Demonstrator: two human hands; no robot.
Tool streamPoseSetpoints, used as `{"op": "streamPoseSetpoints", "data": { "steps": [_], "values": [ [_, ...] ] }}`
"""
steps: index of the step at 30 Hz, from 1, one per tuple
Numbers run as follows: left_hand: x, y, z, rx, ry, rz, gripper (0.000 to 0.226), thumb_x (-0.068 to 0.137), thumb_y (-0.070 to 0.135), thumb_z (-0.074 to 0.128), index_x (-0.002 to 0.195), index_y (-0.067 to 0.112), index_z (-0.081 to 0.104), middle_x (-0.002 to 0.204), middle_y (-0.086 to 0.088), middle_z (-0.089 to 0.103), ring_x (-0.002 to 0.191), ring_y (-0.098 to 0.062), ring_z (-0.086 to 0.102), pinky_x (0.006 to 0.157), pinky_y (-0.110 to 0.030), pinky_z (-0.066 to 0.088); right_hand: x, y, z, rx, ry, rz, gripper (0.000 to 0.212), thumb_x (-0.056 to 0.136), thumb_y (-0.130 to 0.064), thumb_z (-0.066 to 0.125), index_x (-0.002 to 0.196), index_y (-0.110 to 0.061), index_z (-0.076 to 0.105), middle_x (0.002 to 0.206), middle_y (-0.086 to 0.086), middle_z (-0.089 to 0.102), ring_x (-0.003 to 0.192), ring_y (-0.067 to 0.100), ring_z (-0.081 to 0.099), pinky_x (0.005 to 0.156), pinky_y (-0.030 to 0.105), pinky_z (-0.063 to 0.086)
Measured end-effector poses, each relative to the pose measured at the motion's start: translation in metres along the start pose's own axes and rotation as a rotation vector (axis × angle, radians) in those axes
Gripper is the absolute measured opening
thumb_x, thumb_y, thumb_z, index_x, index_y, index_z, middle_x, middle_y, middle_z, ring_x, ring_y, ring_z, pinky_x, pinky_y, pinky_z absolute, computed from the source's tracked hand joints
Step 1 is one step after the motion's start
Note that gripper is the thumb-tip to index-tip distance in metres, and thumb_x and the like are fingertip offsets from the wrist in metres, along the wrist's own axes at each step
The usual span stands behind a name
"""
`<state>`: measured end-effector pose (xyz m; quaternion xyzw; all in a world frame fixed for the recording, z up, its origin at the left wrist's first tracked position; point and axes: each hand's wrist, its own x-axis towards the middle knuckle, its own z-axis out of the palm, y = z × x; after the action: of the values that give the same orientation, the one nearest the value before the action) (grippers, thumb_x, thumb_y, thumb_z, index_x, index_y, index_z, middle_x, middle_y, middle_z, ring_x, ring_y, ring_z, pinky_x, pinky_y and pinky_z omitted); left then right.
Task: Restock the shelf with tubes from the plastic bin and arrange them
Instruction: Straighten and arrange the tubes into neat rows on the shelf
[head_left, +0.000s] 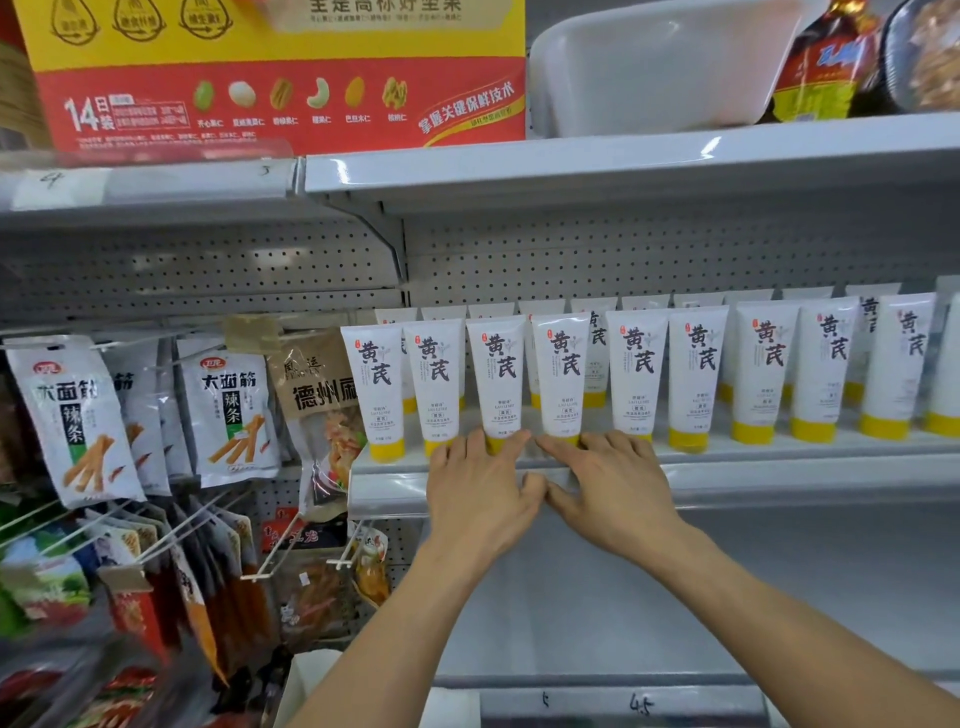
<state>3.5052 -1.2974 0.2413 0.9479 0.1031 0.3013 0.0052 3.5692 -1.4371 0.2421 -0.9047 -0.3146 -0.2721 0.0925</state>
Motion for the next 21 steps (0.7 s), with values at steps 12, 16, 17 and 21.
{"op": "streamPoseSetpoints", "data": {
  "steps": [12,16,17,21],
  "values": [
    [-0.003,0.004,-0.010,0.073,-0.084,0.022,0.071,0.076,0.045,0.026,0.146,0.032,0.036,0.130,-0.009,0.051,0.120,-0.030,0.045,0.103,-0.036,0.030,-0.007,0.018,-0.008,0.267,0.018,-0.024,0.045,0.091,-0.033,0.056,0.135,-0.032,0.052,0.121,0.000,0.057,0.112,0.024,0.047,0.095,0.034,0.040],
    [-0.010,0.019,-0.012,0.113,0.154,0.009,0.054,0.071,0.042,0.038,0.108,0.016,0.068,0.099,-0.011,0.061,0.092,-0.033,0.059,0.073,-0.039,0.046,-0.022,0.043,-0.019,0.288,0.200,-0.033,0.029,0.086,-0.022,0.063,0.114,-0.023,0.067,0.105,0.001,0.063,0.100,0.025,0.057,0.079,0.036,0.046],
    [-0.011,0.028,-0.011,0.064,0.205,0.016,0.050,0.072,0.041,0.040,0.104,0.015,0.069,0.096,-0.009,0.060,0.089,-0.032,0.059,0.069,-0.038,0.046,-0.025,0.051,-0.020,0.297,0.265,-0.015,0.024,0.085,-0.021,0.062,0.108,-0.022,0.069,0.099,0.001,0.064,0.095,0.026,0.059,0.076,0.038,0.048],
    [-0.009,0.076,-0.009,-0.301,0.199,0.083,0.049,0.081,0.041,0.042,0.118,0.018,0.062,0.113,-0.003,0.054,0.104,-0.024,0.055,0.082,-0.036,0.050,-0.031,0.090,-0.028,0.463,0.428,0.187,0.016,0.085,-0.017,0.062,0.101,-0.017,0.061,0.095,-0.002,0.059,0.088,0.019,0.056,0.075,0.041,0.049]
  ]
}}
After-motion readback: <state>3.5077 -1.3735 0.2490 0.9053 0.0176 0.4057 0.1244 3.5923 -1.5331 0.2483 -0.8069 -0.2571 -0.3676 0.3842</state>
